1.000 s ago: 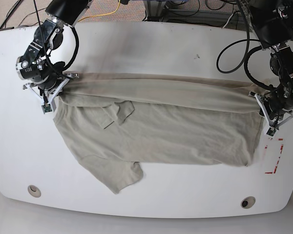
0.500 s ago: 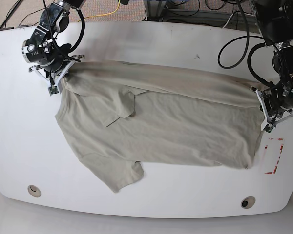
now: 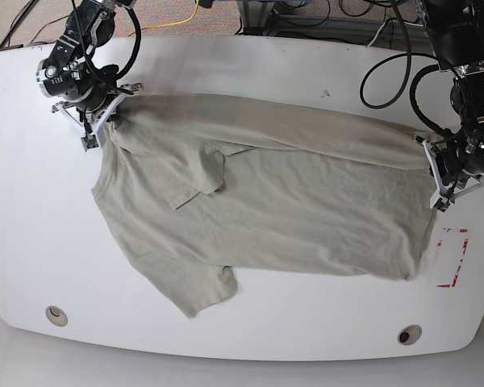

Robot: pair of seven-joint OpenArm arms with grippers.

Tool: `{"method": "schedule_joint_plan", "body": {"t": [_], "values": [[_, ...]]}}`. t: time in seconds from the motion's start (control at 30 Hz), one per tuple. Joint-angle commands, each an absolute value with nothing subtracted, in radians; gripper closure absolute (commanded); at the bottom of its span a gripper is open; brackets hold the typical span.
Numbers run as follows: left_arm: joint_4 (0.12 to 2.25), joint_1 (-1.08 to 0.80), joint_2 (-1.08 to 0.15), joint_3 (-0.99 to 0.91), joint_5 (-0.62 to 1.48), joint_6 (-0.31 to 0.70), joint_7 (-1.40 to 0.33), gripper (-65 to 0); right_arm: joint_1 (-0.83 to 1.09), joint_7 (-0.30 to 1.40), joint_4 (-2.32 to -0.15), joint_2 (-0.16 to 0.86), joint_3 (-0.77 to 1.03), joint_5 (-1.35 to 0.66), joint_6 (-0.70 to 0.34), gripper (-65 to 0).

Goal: Layout the t-shirt on the table in an organized manner, then fold the t-shirt properly
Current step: 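Pull the held edge apart with both grippers, unfolding the shirt flat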

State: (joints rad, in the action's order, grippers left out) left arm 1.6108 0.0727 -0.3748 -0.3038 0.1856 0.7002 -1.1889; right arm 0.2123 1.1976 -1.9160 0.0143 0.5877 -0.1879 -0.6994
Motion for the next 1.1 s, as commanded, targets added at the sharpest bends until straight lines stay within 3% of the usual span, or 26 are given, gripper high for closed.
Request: {"method": "schedule_joint_plan", "body": {"t": [0.0,0.1,0.33,1.07], "values": [[1.586,0.090,-0.406,-0.309,0.186,0.698,-1.184,-6.8,0.209,1.185,-1.933,0.025,0.590,-0.191,-0.698,-0.2],[1.560,0.091,-0.427,-0.308,0.188,0.698,-1.173,-8.9,0.211,1.182,-1.933,0.025,0.590,-0.191,-0.698,0.0],[1.504,0.093,-0.470,-0.308,0.188,0.698,-1.107,-4.3,0.214,1.181,-1.931,0.027,0.590,-0.189,-0.698,0.0],[1.340,0.231,-0.499,-0.234,0.189,0.698,-1.063,-4.3,0.216,1.181,-1.931,0.027,0.590,-0.189,-0.698,0.0]]}}
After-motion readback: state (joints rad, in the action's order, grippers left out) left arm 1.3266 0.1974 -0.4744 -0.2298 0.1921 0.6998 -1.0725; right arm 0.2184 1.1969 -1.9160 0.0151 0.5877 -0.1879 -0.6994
